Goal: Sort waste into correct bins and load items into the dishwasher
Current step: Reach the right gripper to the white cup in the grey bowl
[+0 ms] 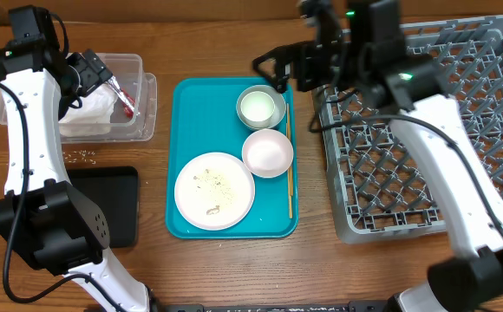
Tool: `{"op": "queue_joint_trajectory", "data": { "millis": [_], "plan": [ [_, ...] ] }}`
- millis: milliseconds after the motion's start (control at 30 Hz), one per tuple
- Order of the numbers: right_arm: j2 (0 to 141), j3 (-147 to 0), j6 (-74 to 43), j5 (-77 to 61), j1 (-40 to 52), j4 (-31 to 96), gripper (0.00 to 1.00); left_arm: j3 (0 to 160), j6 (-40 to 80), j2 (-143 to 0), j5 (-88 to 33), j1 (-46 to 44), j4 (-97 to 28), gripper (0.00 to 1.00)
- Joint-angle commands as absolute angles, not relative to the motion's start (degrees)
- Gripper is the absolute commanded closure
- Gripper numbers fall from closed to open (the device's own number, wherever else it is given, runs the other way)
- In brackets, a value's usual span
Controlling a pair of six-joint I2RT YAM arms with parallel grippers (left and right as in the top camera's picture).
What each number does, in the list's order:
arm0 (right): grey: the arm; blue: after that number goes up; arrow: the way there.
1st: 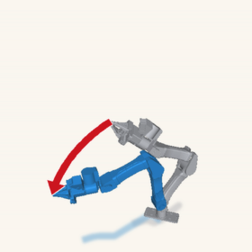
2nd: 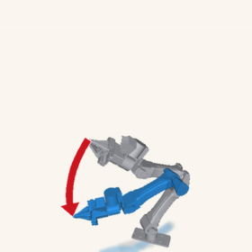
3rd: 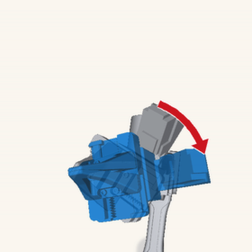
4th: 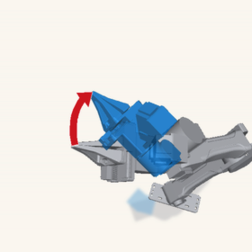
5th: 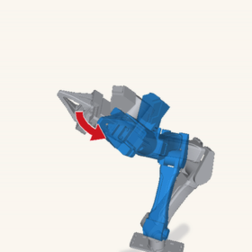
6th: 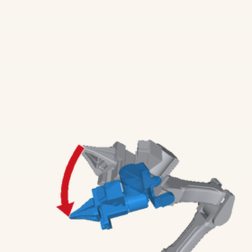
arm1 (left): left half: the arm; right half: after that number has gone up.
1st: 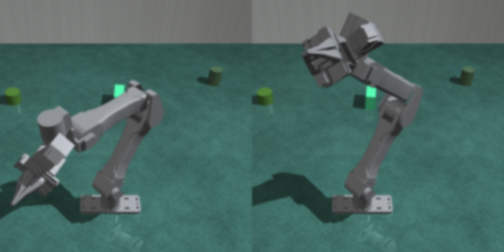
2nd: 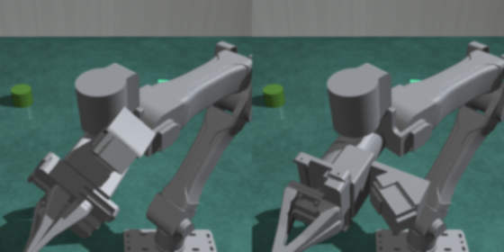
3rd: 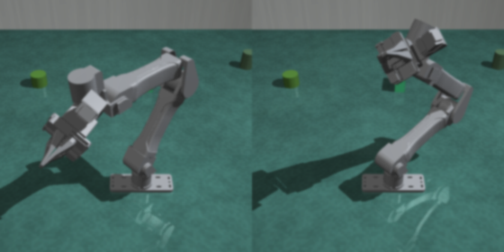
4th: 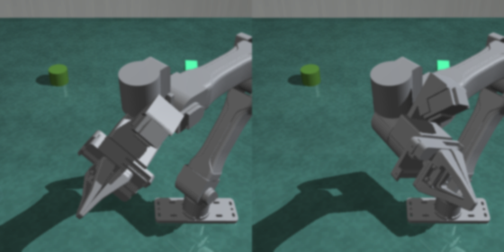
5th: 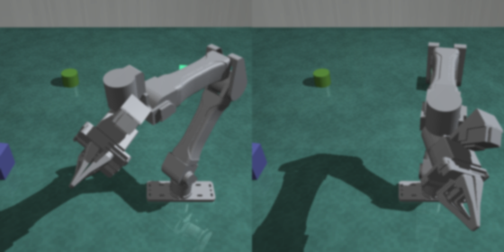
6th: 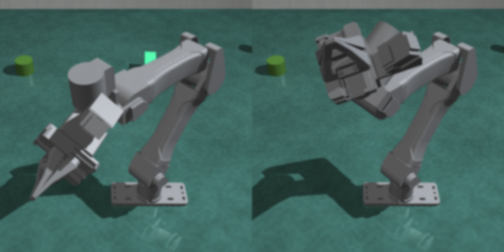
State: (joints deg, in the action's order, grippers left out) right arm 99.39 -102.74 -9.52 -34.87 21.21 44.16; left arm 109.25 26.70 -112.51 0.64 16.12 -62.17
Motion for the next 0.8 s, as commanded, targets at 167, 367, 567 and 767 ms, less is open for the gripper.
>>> {"op": "queue_joint_trajectory", "data": {
  "millis": [167, 367, 567, 767],
  "plan": [
    [108.4, -104.5, -10.6, -33.8, 25.1, 37.3, 0.0, 110.5, 27.2, -110.3, 0.6, 16.1, -62.2, 0.0],
    [114.8, -104.3, -19.1, -6.1, 31.8, 38.2, 0.16, 110.5, 27.2, -110.3, 0.6, 16.1, -62.2, 0.0],
    [120.2, -104.3, -23.8, 10.9, 38.6, 38.8, 0.22, 110.5, 27.3, -110.3, 0.6, 16.1, -62.2, 0.0],
    [122.6, -104.3, -24.3, 21.2, 41.5, 38.6, 0.27, 110.5, 27.2, -110.3, 0.6, 16.1, -62.2, 0.0]
  ]
}}
